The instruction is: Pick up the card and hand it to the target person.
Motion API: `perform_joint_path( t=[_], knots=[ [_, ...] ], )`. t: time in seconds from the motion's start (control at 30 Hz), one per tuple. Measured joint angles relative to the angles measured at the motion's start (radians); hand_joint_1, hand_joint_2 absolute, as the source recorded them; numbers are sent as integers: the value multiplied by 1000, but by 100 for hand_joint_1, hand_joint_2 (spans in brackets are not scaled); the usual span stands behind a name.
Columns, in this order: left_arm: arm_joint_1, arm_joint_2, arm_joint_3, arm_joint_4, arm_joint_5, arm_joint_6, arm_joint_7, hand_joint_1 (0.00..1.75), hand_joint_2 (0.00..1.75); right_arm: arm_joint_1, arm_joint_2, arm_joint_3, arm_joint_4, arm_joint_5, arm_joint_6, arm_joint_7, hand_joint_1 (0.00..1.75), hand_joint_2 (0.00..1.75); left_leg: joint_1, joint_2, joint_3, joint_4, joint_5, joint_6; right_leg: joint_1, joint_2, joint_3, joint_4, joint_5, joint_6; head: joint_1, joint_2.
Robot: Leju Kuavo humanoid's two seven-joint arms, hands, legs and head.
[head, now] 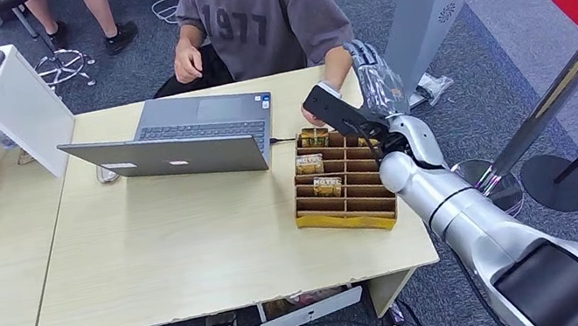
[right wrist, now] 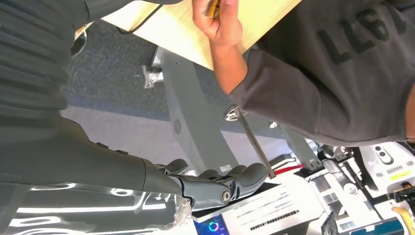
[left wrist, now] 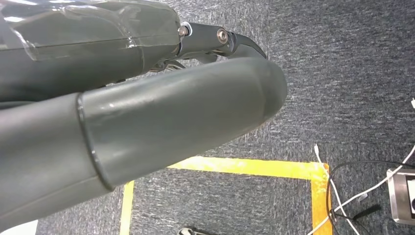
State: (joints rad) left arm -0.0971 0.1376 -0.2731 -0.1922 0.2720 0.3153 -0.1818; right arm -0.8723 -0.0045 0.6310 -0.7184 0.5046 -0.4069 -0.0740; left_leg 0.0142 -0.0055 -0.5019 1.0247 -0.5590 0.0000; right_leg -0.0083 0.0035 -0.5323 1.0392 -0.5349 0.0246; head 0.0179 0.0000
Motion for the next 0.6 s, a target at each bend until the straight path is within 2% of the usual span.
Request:
perform_joint_path(
  t=[0.2, 0.4, 0.6],
  knots=[
    [1, -1, -3, 0, 8, -2, 12, 0, 0, 55, -7, -16, -83, -100, -47, -14, 0, 175, 0, 0, 1, 0, 0, 0, 0, 0, 0, 0, 0, 0, 0, 0],
    [3, -2, -4, 0, 27, 7, 23, 0, 0, 162, -40, -64, -258, -234, -75, -4, 0, 175, 0, 0, 1, 0, 0, 0, 0, 0, 0, 0, 0, 0, 0, 0],
    [5, -3, -4, 0, 45, 12, 26, 0, 0, 288, -74, -101, -447, -283, -94, 20, 0, 175, 0, 0, 1, 0, 0, 0, 0, 0, 0, 0, 0, 0, 0, 0]
  ],
)
